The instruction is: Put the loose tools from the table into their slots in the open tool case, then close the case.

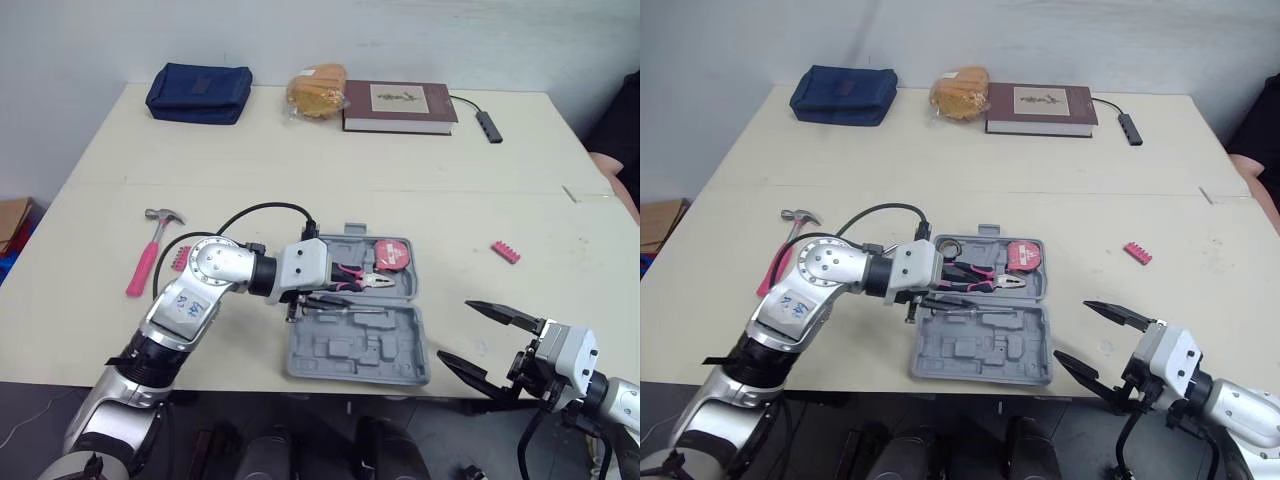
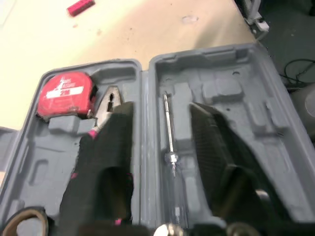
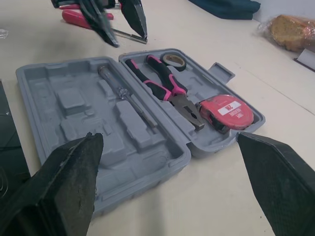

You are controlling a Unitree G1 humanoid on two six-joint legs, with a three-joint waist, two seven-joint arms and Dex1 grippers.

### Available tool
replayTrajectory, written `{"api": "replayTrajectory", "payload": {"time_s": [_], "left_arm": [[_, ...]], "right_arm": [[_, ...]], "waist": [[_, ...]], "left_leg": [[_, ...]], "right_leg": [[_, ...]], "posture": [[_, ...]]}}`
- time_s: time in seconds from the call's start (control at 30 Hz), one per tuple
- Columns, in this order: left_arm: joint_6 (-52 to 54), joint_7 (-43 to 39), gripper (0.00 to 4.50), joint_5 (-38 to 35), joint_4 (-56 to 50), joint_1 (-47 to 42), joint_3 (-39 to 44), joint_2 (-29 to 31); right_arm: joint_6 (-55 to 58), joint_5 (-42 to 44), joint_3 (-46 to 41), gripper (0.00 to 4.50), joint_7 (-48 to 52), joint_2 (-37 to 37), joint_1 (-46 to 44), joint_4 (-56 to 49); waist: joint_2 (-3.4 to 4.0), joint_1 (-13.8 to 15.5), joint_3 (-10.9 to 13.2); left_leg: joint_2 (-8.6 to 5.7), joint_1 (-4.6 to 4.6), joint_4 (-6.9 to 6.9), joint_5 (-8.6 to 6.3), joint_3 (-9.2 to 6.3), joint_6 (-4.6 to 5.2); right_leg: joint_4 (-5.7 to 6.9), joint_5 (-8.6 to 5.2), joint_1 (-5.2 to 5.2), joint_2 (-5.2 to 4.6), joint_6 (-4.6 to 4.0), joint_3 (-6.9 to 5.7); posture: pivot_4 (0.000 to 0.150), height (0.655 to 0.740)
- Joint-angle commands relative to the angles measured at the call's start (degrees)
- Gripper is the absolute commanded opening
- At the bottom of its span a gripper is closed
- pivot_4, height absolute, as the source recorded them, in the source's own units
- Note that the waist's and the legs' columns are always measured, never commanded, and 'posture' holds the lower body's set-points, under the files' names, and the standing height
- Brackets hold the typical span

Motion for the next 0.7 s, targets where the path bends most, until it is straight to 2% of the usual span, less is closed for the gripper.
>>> {"api": "replayTrajectory", "payload": {"time_s": [0.03,0.13,0.27,0.7], "left_arm": [[-6.75,0.47,0.09,1.13,4.00,2.18,-0.34,-1.09],[-11.13,-0.22,0.09,2.98,7.01,2.78,-1.76,-1.42],[-7.78,2.51,0.09,4.35,8.46,3.93,-2.03,-2.47],[-2.78,3.41,0.09,8.47,10.49,4.55,-4.83,-1.36]], "right_arm": [[-1.05,0.03,-1.05,4.50,0.13,-0.07,0.06,-0.82],[-1.46,-0.62,-1.53,4.50,0.47,-0.31,1.06,-0.86],[-1.46,-0.85,-1.87,4.50,0.18,0.04,2.05,-1.67],[-1.53,-0.48,-5.34,4.50,0.75,-0.89,3.62,-1.31]], "waist": [[0.00,-0.01,0.00],[0.00,-0.01,0.00],[0.00,0.09,0.00],[0.04,0.03,-0.04]], "left_leg": [[0.00,0.01,0.00,0.00,0.00,0.00],[0.03,0.01,-0.01,-0.01,-0.01,-0.01],[-0.01,0.00,0.02,-0.03,-0.01,0.03],[0.02,0.07,0.02,-0.06,-0.02,0.04]], "right_leg": [[-0.01,0.00,0.00,0.00,0.00,0.00],[-0.01,0.00,-0.01,0.02,0.00,-0.02],[-0.02,0.00,0.00,-0.04,0.01,-0.01],[-0.04,0.01,0.09,-0.07,0.02,0.00]], "posture": [[0.150,0.7400],[0.150,0.7400],[0.150,0.7400],[0.150,0.7400]]}}
